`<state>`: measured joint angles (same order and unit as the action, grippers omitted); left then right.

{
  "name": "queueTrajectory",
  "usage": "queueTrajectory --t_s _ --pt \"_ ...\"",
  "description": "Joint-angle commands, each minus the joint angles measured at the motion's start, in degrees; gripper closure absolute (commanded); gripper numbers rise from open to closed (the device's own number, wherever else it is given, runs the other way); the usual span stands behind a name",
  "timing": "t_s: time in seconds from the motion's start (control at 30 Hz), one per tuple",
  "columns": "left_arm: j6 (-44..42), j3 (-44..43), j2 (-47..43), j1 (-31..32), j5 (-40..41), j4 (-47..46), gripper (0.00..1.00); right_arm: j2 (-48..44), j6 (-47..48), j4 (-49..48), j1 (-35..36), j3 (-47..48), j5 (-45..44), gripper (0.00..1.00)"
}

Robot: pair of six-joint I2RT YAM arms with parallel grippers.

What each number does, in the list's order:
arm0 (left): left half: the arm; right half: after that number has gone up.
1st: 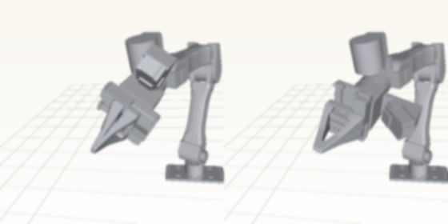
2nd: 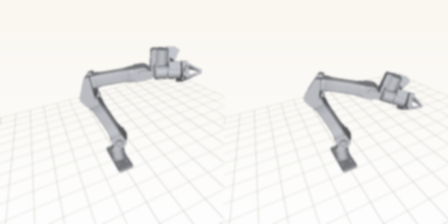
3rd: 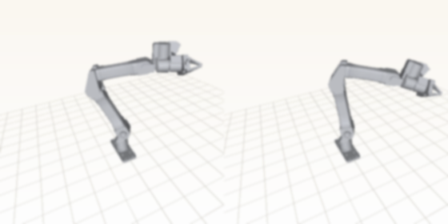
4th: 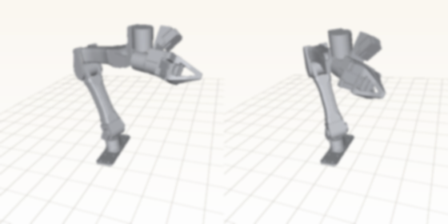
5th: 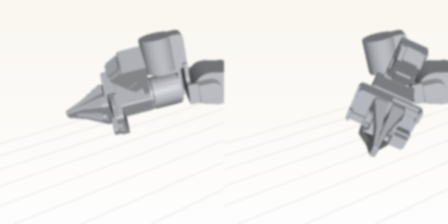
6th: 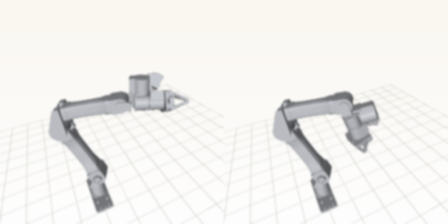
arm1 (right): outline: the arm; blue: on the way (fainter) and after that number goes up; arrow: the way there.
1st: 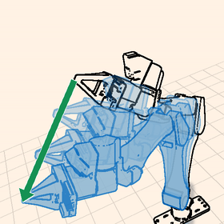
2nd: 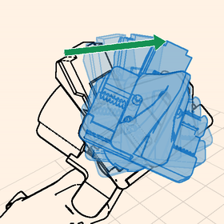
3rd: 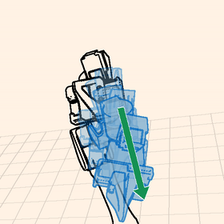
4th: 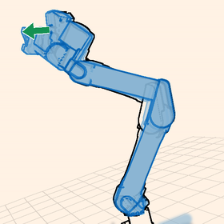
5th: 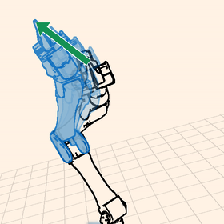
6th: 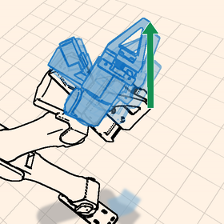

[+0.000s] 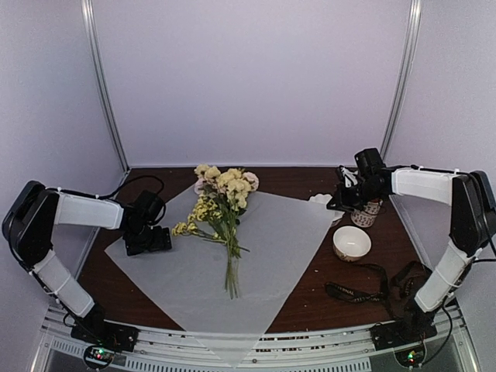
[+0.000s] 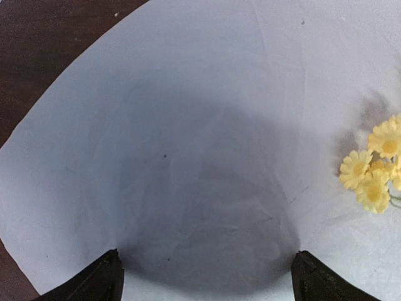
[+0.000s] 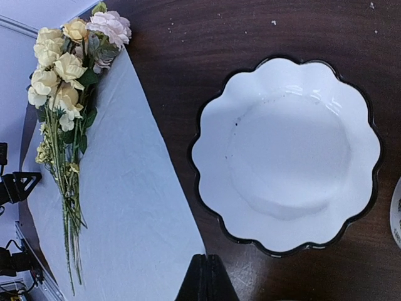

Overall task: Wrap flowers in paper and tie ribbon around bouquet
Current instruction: Pick up the bottom corner of the flattened wrapping paper.

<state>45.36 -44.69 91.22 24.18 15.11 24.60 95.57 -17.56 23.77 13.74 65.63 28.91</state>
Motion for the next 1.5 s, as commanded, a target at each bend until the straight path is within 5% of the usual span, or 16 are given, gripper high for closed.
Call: queueTrajectory --t_s 0.0,0.27,0.33,0.4,0.53,0.73,0.97,1.47 --pt "-5.2 -0.6 5.1 -1.9 1.9 2.4 0.03 -3.5 -1.3 -1.1 -0.8 -4.1 -2.1 1.0" --pt "-19.1 -5.3 -4.8 3.5 6.2 2.1 0.04 -5.6 0.0 2.1 -0.8 -2.3 -4.3 1.0" --pt "-24.1 -4.8 -9.3 8.9 7.4 2.7 0.04 -5.3 0.4 4.3 -0.5 -0.5 -6.9 0.71" --pt "-28.3 -3.5 -13.7 15.2 6.7 3.0 0.04 -6.2 1.1 7.0 1.0 0.8 -12.2 0.53" --pt "-34.0 0.9 -23.4 30.4 3.2 3.3 0.04 -9.8 3.8 11.5 7.9 2.6 -20.6 0.4" --pt "-47.5 4.6 -29.0 56.2 1.5 2.3 0.04 -12.2 4.9 10.8 22.7 0.3 -13.3 0.38" --pt "-63.3 1.0 -13.7 69.5 10.2 9.2 0.07 -7.1 3.4 5.2 37.5 -2.8 -2.8 0.38" --pt "-72.6 2.4 -4.4 70.6 4.2 1.4 0.04 -0.9 1.3 -2.3 43.4 -8.6 -6.3 0.39"
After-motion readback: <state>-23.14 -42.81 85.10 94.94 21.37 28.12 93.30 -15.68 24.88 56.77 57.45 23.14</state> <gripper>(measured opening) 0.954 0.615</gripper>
